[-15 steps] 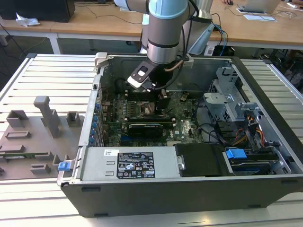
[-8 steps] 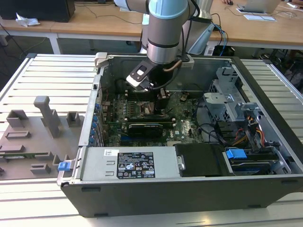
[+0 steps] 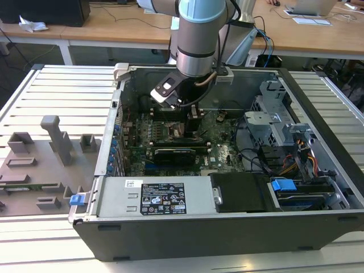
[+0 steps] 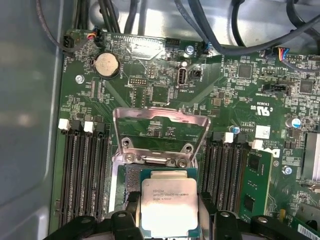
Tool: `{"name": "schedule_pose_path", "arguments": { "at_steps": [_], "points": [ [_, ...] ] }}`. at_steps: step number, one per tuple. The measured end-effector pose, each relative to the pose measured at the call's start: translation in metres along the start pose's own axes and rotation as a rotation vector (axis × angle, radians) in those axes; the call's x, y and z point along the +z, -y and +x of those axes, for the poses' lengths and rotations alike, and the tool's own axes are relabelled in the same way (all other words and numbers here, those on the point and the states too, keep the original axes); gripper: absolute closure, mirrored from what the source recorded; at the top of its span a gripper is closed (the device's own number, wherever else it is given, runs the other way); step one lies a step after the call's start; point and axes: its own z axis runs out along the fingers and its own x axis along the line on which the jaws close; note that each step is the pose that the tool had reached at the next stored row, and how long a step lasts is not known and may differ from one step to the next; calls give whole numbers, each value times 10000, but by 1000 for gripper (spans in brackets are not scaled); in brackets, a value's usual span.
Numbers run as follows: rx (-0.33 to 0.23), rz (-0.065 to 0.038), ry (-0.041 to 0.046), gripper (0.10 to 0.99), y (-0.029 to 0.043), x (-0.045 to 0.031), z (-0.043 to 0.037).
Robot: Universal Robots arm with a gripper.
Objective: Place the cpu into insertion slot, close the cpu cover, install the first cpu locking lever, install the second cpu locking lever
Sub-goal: 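Place the cpu into insertion slot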
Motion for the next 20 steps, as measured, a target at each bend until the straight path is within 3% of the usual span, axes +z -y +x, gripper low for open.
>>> {"name": "schedule_pose_path", "arguments": {
  "at_steps": [14,17,20],
  "points": [
    [1077,17,4,545,0,0,0],
    [1076,15,2,545,-1,1,2],
    [986,15,4,545,48,31,18]
  ]
}}
